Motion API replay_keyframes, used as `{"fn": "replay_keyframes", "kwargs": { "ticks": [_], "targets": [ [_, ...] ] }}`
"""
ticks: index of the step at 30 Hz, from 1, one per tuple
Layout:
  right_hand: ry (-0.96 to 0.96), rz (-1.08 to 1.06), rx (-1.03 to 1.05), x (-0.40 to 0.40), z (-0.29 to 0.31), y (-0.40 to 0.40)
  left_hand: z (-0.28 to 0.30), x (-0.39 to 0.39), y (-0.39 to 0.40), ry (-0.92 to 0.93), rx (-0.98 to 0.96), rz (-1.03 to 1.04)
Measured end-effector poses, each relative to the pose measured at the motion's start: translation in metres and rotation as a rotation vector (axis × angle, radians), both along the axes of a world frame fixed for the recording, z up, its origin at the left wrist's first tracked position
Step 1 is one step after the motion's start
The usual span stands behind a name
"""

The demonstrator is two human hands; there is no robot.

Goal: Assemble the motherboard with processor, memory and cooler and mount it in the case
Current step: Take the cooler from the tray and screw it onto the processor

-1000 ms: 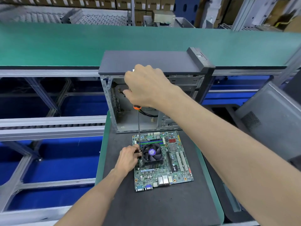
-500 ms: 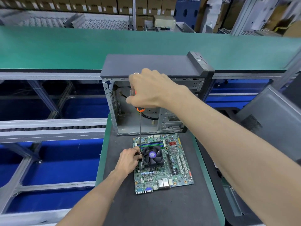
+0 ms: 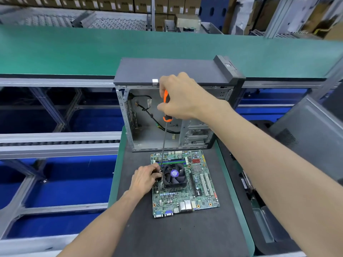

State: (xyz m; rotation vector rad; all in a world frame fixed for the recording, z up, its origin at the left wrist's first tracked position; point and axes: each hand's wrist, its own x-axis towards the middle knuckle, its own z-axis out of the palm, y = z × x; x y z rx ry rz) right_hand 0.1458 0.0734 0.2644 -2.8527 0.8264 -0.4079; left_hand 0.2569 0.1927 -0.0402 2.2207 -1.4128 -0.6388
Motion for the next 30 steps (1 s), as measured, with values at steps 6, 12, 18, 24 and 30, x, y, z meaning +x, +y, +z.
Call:
{"fn": "replay_keyframes", "kwargs": {
  "ticks": [6,12,18,24,30],
  "targets": [
    [-0.129,-0.016,0.072,-0.02,0.001,-0.006,0.001,0.0,-0.001,-0.004,0.023,-0.017],
    [-0.234,-0.085,0.018,-0.06,0.019,-0.005,0.018,0.001,0.001,0.002,0.01,-0.025],
    [-0.236,-0.153,0.002,-0.101,0.018,0.002,0.041,-0.035,-0.016,0.027,-0.333,-0.316],
    [-0.231,-0.173,-0.013,-0.12,0.003,0.008,0.039,-0.057,-0.044,-0.039,0.054,-0.574],
    [-0.26,-0.153,0.013,-0.127,-0.01,0.012,0.038,-0.057,-0.049,-0.054,0.071,-0.563]
  ]
}}
